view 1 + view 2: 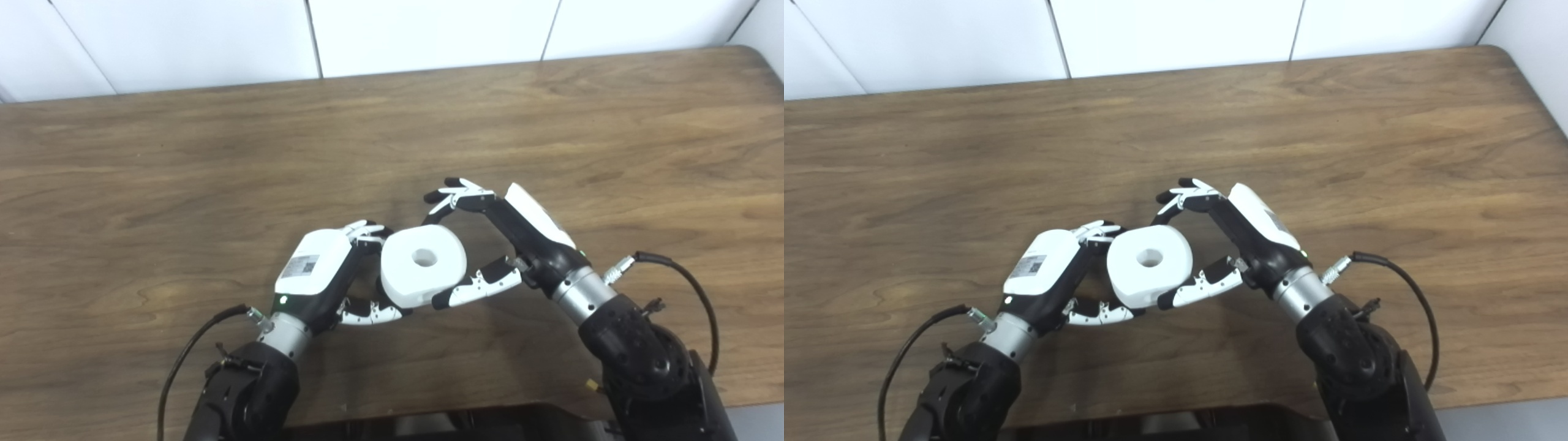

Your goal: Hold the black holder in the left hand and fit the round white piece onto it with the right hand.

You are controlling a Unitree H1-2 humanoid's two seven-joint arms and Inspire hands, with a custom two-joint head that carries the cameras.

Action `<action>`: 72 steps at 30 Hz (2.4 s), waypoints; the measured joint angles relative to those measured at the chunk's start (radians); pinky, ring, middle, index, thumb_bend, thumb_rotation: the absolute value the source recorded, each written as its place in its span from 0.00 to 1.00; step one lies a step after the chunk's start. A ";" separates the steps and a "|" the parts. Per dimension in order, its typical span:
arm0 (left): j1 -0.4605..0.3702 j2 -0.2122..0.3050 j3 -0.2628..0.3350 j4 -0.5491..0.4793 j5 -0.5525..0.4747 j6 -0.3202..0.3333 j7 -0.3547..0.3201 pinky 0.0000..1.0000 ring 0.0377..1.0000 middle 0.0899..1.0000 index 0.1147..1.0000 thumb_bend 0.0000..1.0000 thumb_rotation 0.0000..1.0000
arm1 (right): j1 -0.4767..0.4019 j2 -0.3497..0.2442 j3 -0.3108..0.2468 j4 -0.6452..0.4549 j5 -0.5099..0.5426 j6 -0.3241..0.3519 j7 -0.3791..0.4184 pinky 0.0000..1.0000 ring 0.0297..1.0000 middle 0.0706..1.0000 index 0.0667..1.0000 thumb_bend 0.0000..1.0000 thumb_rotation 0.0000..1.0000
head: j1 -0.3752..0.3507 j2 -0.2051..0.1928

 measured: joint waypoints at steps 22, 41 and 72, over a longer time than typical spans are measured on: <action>-0.001 -0.004 0.004 -0.003 0.004 0.003 -0.003 0.82 0.88 0.82 0.73 0.84 0.21 | -0.001 -0.002 0.009 0.002 0.001 -0.001 -0.005 0.84 0.93 0.78 0.45 0.52 0.14 | -0.006 0.014; -0.009 -0.002 0.006 -0.019 0.034 0.007 -0.062 0.83 0.89 0.82 0.67 0.81 0.23 | -0.019 -0.009 0.012 0.007 -0.004 -0.002 -0.005 0.84 0.93 0.78 0.45 0.52 0.14 | -0.012 0.018; -0.013 -0.002 0.010 -0.032 0.078 0.010 -0.103 0.85 0.89 0.81 0.59 0.79 0.20 | -0.029 -0.019 0.000 0.019 0.020 -0.002 -0.005 0.84 0.94 0.77 0.45 0.52 0.14 | -0.015 0.028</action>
